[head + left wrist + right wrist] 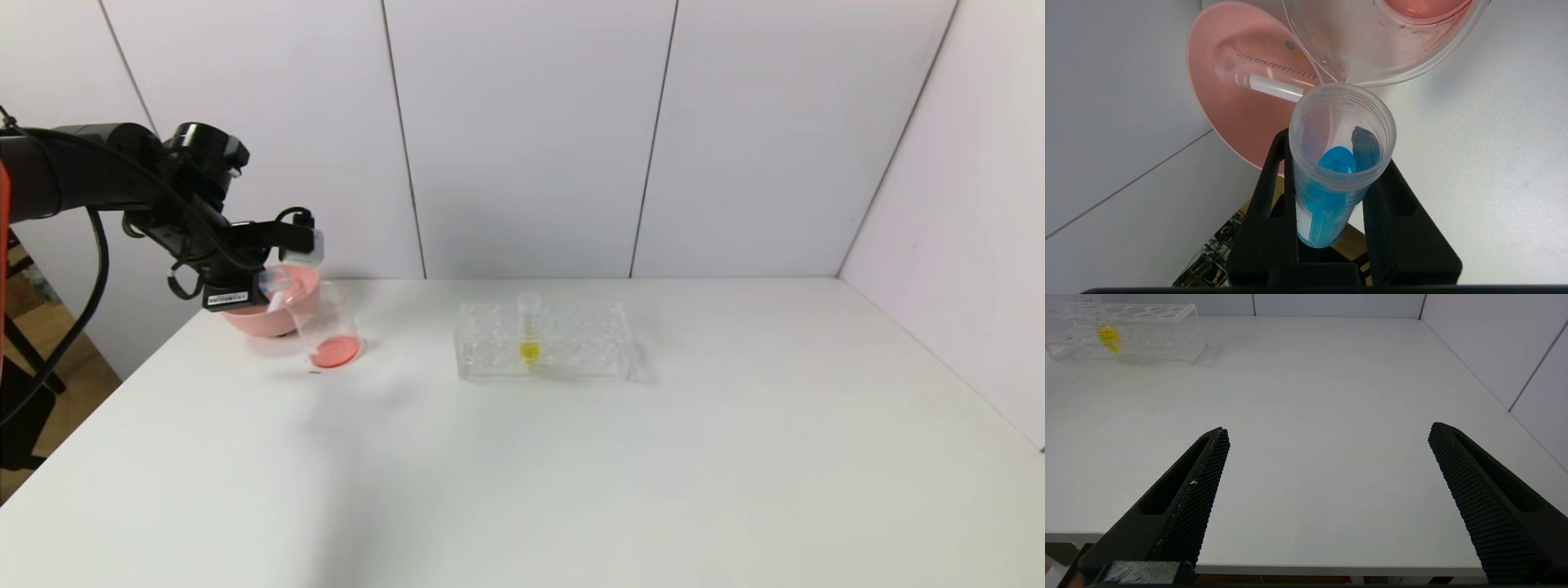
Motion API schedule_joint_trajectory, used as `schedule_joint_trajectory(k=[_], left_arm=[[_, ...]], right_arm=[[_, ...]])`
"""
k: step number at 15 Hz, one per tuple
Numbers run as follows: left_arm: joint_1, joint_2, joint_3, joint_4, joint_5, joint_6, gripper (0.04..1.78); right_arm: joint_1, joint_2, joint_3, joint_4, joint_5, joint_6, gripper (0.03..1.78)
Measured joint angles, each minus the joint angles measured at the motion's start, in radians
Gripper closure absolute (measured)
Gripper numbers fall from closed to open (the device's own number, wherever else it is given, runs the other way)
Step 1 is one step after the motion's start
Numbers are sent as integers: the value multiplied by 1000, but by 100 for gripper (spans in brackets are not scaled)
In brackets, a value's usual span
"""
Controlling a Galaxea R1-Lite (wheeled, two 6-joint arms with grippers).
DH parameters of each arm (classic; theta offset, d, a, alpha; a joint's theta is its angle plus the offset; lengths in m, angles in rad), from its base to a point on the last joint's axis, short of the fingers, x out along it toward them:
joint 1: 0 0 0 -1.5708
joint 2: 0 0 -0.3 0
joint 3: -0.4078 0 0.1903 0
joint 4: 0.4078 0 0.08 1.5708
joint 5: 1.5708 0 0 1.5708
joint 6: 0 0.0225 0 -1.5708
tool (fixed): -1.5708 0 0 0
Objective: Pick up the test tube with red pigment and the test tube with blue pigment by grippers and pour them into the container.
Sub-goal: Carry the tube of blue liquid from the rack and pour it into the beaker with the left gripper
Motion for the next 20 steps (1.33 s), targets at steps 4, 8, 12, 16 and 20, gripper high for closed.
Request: schedule_joint_trajectory(k=[4,8,12,16,20], left_arm=[[-6,0,0,-1,16,0,135],[-13,0,1,-4,39,1,135],[-26,1,1,-15,66,4,135],[-36,1,1,-16,100,12,135],[-43,3,1,-19,129,26,135]], right_arm=[[0,0,0,0,0,0,4],[0,0,0,0,0,0,4],[0,0,0,0,0,0,4],[0,0,0,0,0,0,4],[0,0,0,0,0,0,4]])
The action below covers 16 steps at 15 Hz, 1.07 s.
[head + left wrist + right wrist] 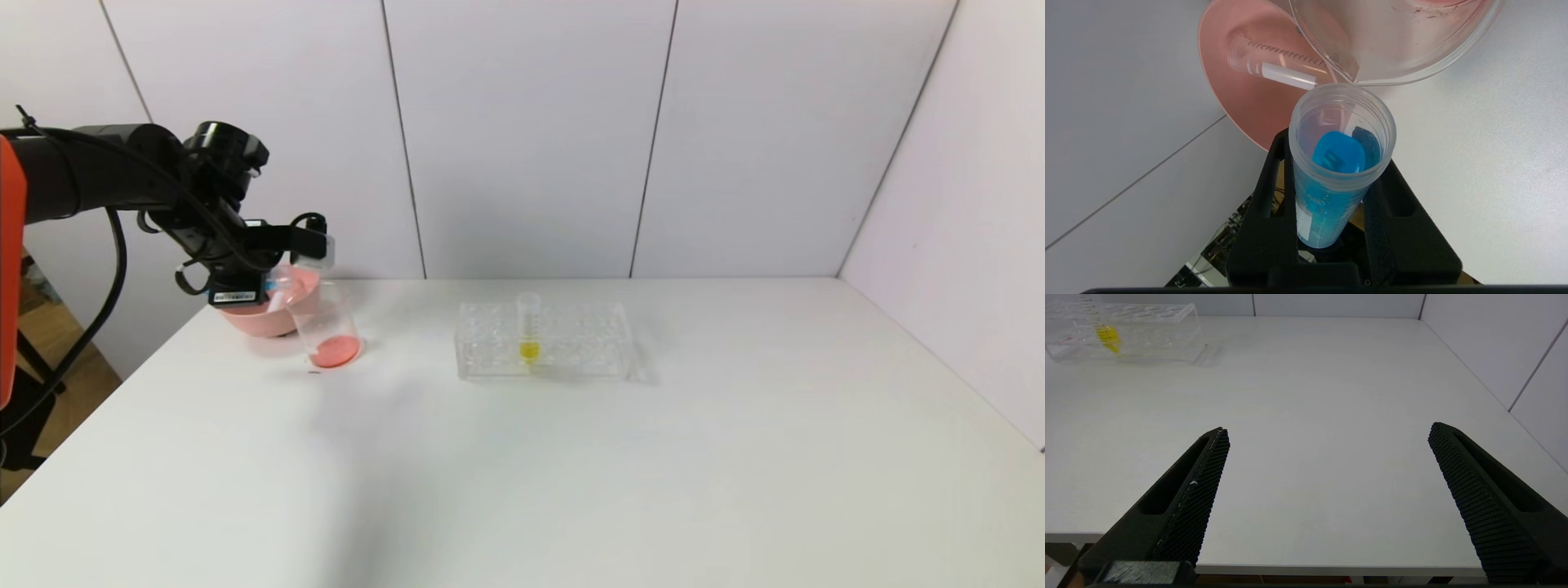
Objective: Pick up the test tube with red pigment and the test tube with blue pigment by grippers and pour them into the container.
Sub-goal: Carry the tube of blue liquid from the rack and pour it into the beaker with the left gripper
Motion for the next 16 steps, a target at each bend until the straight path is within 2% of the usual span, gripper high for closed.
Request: schedule_joint_trajectory(k=[16], left_arm=[[-20,4,0,-25,39,21,135]], right_arm=[[0,0,0,0,0,0,4]])
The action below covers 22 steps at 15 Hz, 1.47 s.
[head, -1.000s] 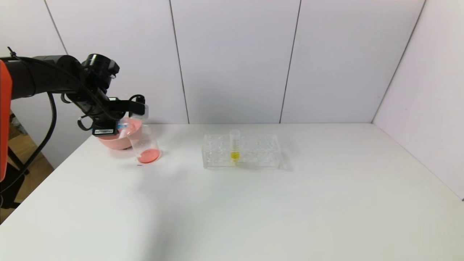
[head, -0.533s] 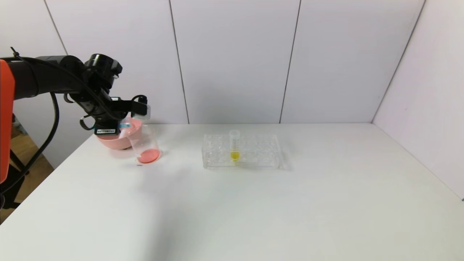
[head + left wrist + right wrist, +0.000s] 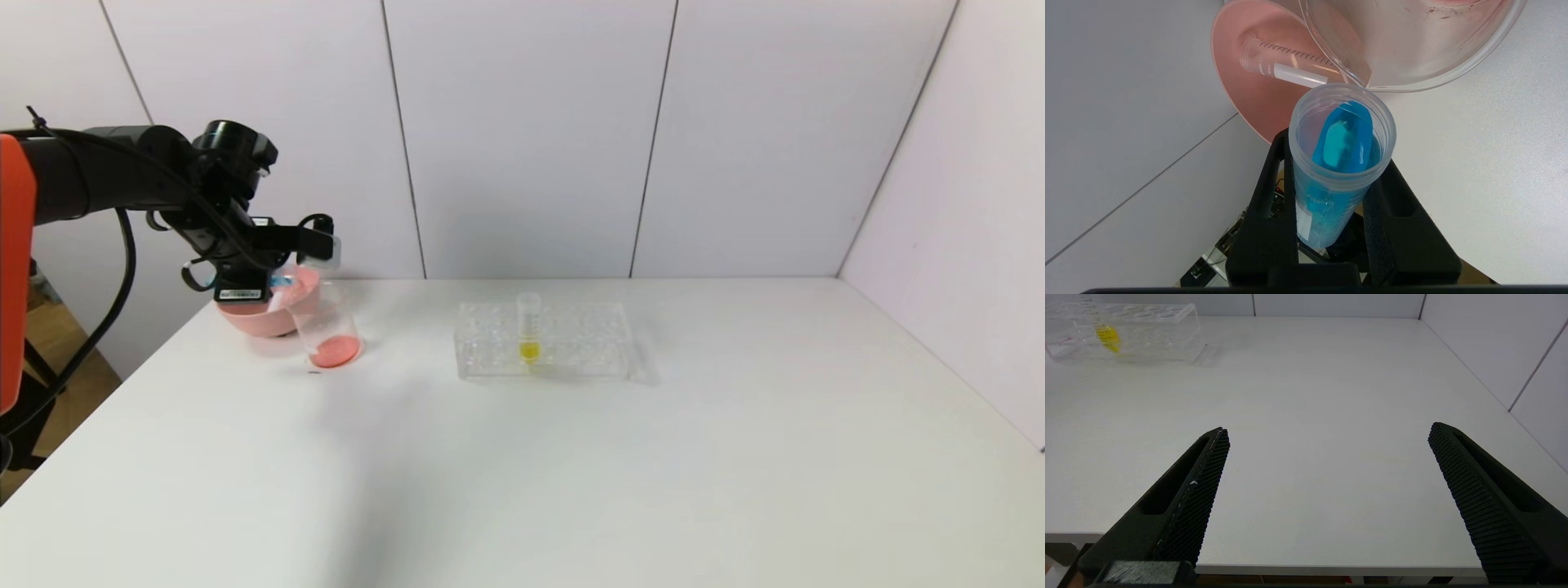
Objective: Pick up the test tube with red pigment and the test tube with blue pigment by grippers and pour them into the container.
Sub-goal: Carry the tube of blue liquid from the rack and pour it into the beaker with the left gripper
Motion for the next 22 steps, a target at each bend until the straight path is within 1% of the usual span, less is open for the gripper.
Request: schedule_joint_trajectory(k=[6,13,22], left_arm=[[-13,1,0,-1,40,7,135],[-35,1,0,-15,111,27,135],[-49,9,0,-37,149,32,135]], right_arm=[[0,0,0,0,0,0,4],[0,0,0,0,0,0,4],[0,0,0,0,0,0,4]])
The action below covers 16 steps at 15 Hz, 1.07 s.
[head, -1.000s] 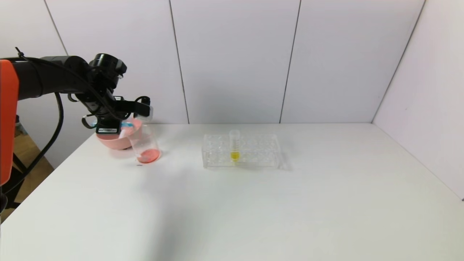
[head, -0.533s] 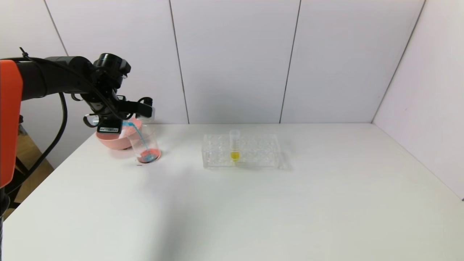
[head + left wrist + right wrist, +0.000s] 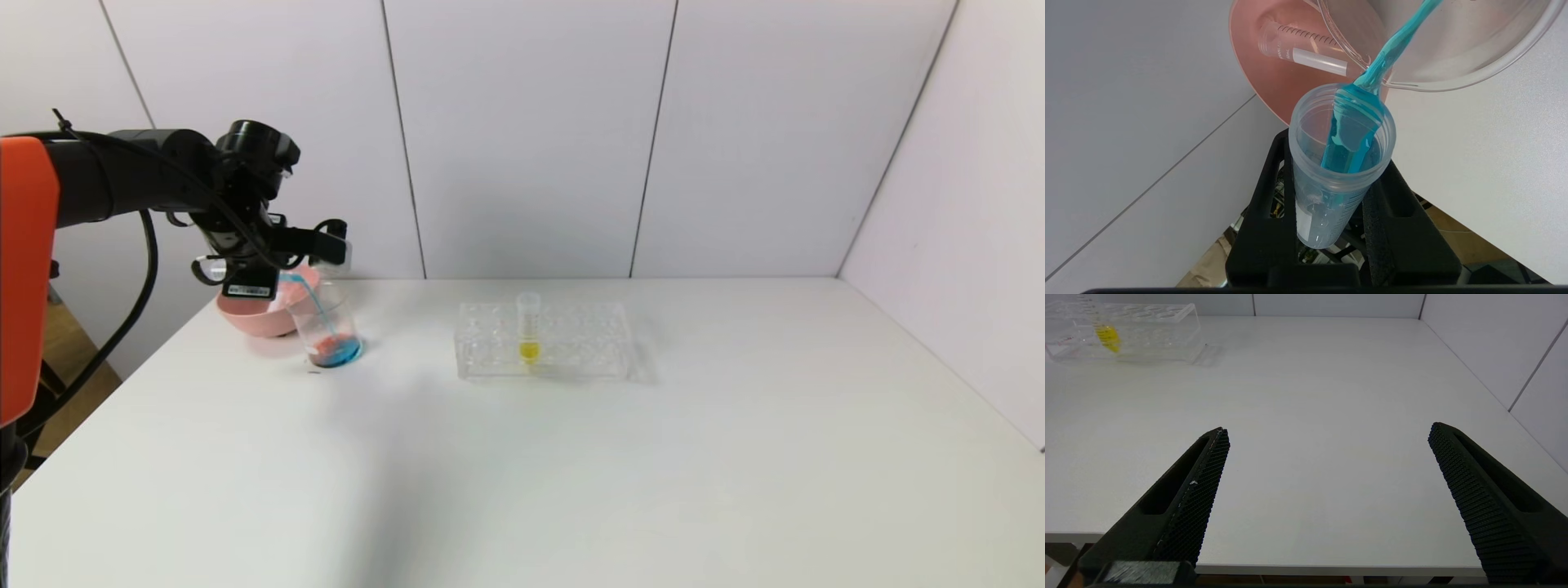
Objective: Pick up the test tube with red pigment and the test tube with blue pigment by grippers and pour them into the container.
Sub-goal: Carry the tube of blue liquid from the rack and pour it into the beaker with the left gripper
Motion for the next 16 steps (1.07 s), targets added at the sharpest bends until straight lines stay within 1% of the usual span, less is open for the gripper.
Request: schedule_joint_trajectory(k=[4,9,16], left_arm=[[-6,0,0,-4,33,1,135],[-15,0,0,-10,109,11,135],[-34,6,2,-43,189,80,135]], right_arm=[[0,0,0,0,0,0,4],[0,0,0,0,0,0,4],[0,0,0,0,0,0,4]])
